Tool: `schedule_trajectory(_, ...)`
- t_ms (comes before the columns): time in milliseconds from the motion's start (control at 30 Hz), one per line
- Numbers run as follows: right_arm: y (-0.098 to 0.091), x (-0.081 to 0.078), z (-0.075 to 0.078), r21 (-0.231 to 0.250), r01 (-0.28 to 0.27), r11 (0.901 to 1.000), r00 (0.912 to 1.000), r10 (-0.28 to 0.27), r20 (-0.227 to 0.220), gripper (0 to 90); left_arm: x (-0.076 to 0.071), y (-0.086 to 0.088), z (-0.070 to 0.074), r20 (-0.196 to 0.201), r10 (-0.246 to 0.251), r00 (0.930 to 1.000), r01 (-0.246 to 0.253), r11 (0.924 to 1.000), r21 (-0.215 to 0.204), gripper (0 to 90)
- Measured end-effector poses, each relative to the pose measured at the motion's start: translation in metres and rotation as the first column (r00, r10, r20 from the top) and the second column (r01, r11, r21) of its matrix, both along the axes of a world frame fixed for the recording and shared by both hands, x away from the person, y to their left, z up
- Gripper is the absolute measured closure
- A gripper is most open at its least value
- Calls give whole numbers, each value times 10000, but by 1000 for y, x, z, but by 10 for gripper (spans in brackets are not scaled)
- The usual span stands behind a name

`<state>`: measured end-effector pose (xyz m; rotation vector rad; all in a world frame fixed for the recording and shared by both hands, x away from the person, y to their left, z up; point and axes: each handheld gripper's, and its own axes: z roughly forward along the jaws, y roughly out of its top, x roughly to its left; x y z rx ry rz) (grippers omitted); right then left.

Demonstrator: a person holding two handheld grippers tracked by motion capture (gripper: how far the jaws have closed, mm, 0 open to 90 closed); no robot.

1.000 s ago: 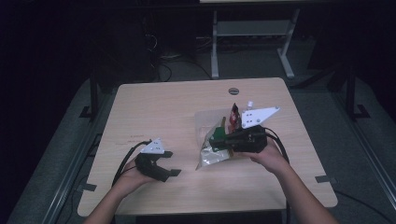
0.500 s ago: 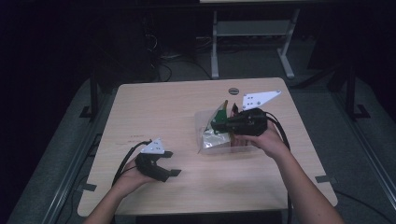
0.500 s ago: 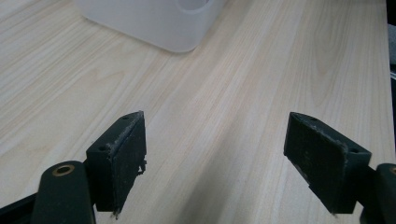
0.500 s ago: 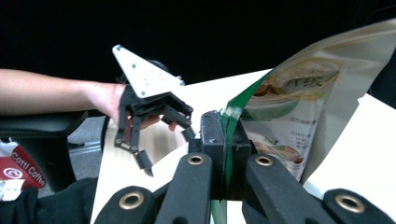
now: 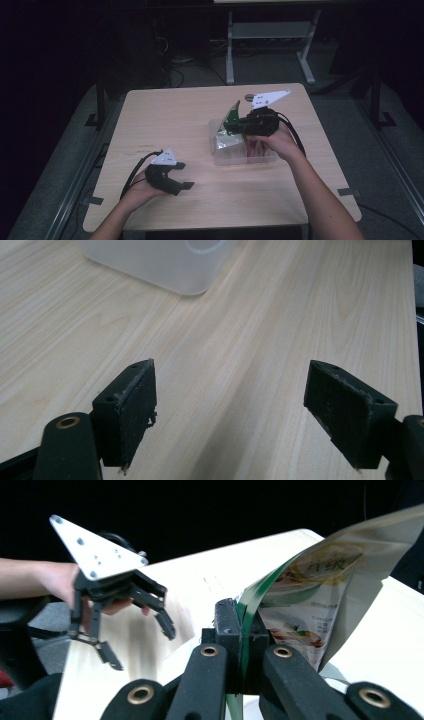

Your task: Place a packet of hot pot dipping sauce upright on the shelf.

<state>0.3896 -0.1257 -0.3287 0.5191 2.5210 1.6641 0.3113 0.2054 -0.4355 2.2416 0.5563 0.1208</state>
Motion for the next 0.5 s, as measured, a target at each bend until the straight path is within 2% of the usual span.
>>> schedule_trajectory(167, 4, 6, -6, -252, 95, 9996, 9999, -98, -131, 899, 0, -1, -1, -19, -6, 10000, 6, 10000, -29, 207)
schedule_trajectory(500, 12, 4, -9, -177, -90, 9998, 9998, 86, -205, 898, -1, -2, -1, -33, -74, 10000, 74, 10000, 36, 207)
